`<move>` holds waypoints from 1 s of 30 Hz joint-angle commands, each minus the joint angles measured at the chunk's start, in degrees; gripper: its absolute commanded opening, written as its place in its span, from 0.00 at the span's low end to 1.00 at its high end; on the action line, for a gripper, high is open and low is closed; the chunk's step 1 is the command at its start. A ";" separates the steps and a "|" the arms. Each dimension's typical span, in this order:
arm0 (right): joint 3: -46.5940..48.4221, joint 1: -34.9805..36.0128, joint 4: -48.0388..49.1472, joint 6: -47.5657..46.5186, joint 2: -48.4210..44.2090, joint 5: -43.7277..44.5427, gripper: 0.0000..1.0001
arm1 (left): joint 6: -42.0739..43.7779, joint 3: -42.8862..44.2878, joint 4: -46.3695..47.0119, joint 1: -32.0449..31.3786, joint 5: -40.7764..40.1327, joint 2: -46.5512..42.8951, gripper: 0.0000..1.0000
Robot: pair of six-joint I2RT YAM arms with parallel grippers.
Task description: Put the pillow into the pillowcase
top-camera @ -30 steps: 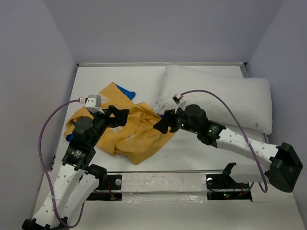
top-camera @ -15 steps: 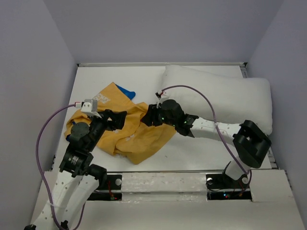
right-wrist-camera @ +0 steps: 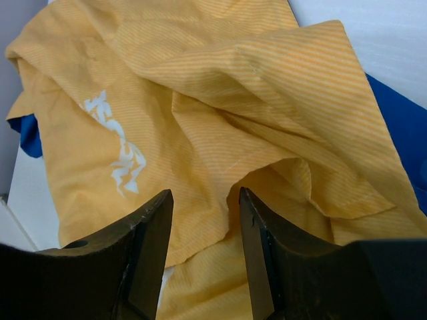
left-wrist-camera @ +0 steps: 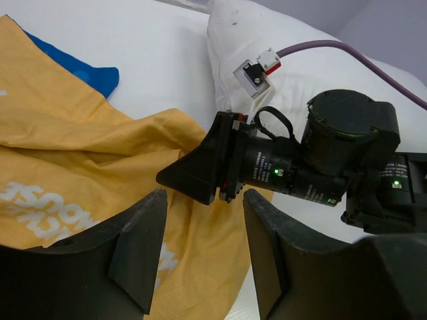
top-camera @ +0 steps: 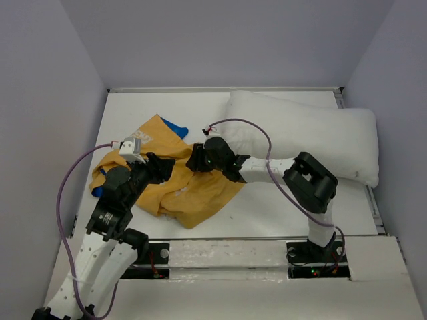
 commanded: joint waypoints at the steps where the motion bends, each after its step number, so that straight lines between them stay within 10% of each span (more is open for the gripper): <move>1: 4.39 0.48 1.65 1.75 2.57 3.65 0.51 | 0.02 -0.29 1.34 0.25 0.83 -0.02 0.59; 6: 4.74 0.48 3.23 1.49 2.92 6.81 0.44 | 0.10 -0.38 1.52 0.34 1.00 0.33 0.55; 10: 7.90 0.48 3.93 -1.66 2.93 9.45 0.00 | 0.28 -0.11 1.17 0.25 1.35 1.04 0.54; 30: 15.99 0.48 -5.29 -5.19 -9.38 -5.48 0.00 | 5.46 7.62 4.68 -8.08 -11.56 13.69 0.68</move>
